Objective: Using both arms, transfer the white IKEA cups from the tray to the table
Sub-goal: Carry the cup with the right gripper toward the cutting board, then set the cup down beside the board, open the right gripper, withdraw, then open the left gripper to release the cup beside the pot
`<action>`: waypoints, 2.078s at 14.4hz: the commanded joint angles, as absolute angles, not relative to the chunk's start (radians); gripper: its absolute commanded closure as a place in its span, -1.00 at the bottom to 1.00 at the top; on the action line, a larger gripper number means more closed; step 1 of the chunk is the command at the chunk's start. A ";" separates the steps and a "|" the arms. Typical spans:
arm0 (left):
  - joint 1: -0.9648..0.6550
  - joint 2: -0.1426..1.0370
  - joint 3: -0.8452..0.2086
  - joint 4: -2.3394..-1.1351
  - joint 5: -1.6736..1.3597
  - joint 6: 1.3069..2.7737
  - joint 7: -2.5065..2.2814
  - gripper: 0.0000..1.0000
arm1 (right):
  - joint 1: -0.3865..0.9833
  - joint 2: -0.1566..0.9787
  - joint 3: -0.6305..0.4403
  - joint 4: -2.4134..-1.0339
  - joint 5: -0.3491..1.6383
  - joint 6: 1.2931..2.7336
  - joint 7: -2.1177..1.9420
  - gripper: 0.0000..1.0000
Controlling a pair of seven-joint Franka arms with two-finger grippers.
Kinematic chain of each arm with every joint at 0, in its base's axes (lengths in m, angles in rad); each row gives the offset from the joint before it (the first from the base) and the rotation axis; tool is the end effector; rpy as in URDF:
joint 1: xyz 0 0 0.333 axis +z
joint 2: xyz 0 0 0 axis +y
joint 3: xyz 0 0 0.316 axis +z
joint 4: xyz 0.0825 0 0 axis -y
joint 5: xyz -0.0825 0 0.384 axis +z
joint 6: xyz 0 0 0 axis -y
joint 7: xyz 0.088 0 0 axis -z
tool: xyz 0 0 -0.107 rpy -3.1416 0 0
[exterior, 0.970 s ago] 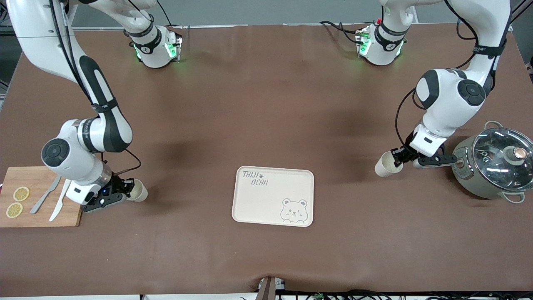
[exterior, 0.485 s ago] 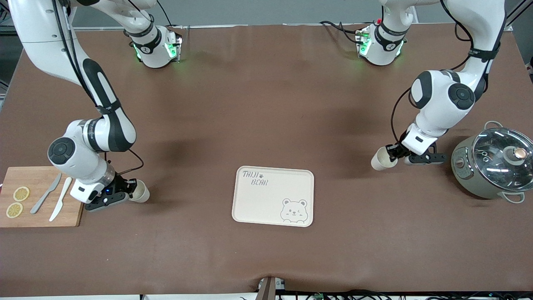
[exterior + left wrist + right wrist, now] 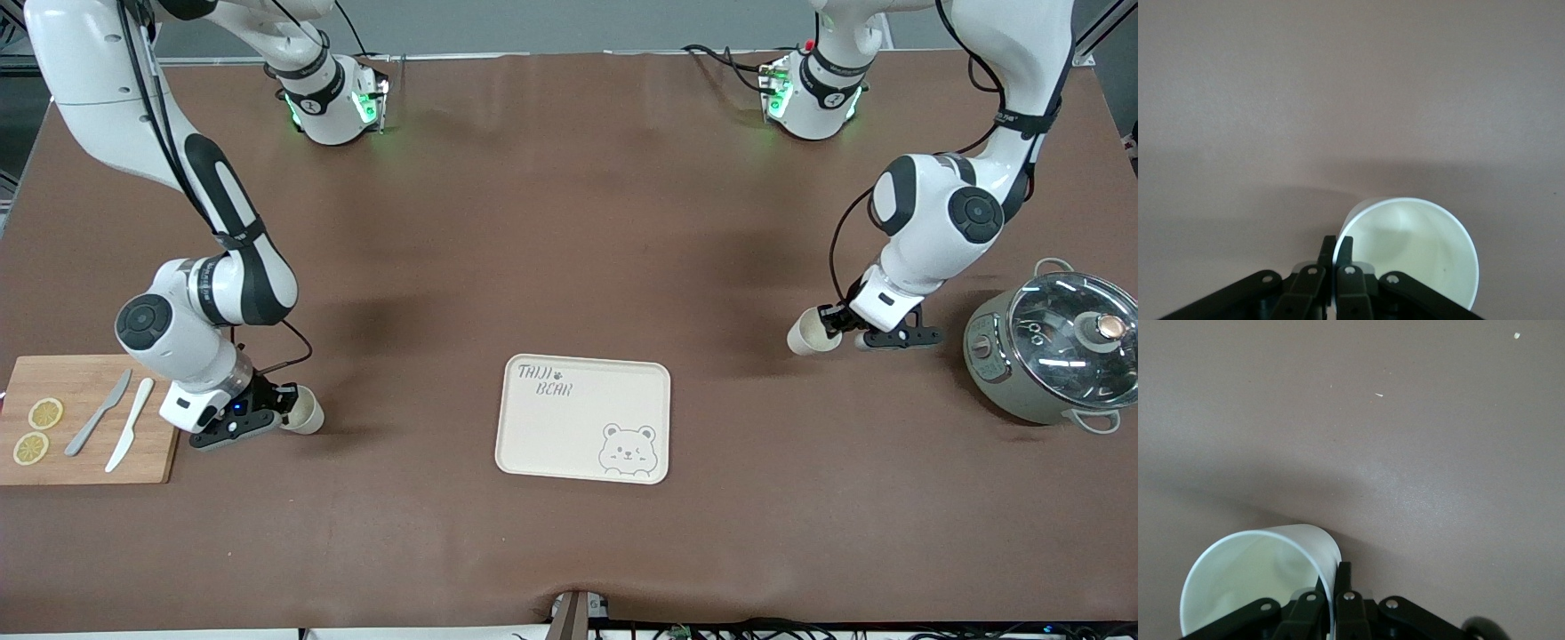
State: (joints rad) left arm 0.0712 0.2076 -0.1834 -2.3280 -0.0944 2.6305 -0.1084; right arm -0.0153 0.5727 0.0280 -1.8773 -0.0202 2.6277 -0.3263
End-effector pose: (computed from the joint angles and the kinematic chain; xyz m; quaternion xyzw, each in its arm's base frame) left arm 0.5271 -0.0578 0.2601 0.9970 0.0409 0.0433 0.0488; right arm 0.6545 0.0076 0.2211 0.9808 0.1734 0.0880 0.0123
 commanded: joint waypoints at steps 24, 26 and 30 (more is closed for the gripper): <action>0.081 0.227 -0.184 -2.303 0.021 2.617 -0.126 -1.00 | -0.107 0.107 0.038 -1.433 -0.034 1.528 -0.149 -1.00; 0.081 0.201 -0.181 -2.242 0.021 2.501 -0.165 -1.00 | -0.106 0.109 0.041 -1.430 -0.035 1.529 -0.137 -1.00; 0.086 0.201 -0.175 -2.050 0.021 2.237 -0.179 -1.00 | -0.113 0.121 0.041 -1.407 -0.023 1.542 -0.101 -1.00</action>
